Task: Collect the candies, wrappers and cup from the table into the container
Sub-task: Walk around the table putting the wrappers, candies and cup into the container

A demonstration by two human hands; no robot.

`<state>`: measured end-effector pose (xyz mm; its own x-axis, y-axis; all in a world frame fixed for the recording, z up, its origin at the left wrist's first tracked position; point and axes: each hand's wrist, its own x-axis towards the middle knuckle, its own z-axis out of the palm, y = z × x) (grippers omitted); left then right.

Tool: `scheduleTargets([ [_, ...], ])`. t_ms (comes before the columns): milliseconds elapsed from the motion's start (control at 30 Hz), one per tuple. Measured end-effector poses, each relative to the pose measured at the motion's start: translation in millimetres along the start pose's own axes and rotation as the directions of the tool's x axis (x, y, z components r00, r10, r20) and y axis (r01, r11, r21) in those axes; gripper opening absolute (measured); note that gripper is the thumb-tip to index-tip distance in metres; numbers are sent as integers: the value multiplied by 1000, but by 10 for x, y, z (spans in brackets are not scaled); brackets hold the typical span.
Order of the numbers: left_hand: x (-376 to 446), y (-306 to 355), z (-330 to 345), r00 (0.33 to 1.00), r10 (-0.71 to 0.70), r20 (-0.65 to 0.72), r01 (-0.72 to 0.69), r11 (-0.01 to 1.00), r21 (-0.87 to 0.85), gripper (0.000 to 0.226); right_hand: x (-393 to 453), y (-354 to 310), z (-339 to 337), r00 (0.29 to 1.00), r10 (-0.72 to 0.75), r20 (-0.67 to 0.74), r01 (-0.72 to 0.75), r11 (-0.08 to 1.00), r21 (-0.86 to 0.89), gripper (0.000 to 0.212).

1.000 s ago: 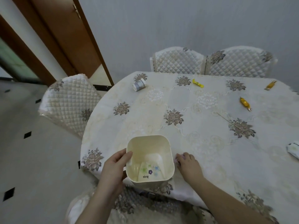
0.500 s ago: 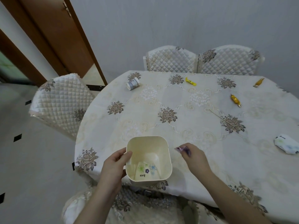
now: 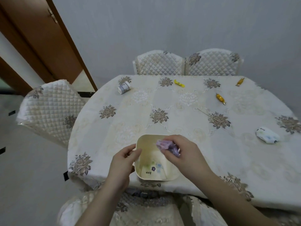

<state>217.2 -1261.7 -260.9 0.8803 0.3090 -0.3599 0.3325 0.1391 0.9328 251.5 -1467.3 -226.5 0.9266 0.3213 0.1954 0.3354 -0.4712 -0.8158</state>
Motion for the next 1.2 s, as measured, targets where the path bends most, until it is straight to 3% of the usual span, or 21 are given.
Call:
scheduleTargets([
  [133, -83, 22, 3, 998, 12, 57, -9, 999, -50, 23, -145, -57, 26, 986, 7, 165, 18, 989, -147, 42],
  [267, -161, 35, -23, 997, 5, 79, -2, 999, -38, 22, -301, -158, -82, 995, -80, 61, 93, 961, -260, 31],
  [433, -192, 34, -34, 995, -8, 100, 10, 1000, -25, 22, -513, -243, -186, 995, -84, -54, 57, 925, -375, 26],
  [667, -117, 67, -246, 985, -5, 173, 13, 999, -47, 15, -874, -327, -177, 969, 5, -247, -160, 773, -614, 34],
  [833, -117, 110, -459, 959, 6, 283, 3, 1000, -31, 16, -1171, -454, -42, 928, 110, -356, -350, 582, -734, 46],
  [1000, -199, 91, -530, 913, -17, 408, 27, 999, -19, 16, -1439, -549, 138, 871, 294, -393, -490, 476, -730, 58],
  [1200, -367, 95, -423, 847, -47, 530, 36, 999, 31, 16, -1800, -799, 194, 788, 298, -538, -613, 451, -649, 60],
])
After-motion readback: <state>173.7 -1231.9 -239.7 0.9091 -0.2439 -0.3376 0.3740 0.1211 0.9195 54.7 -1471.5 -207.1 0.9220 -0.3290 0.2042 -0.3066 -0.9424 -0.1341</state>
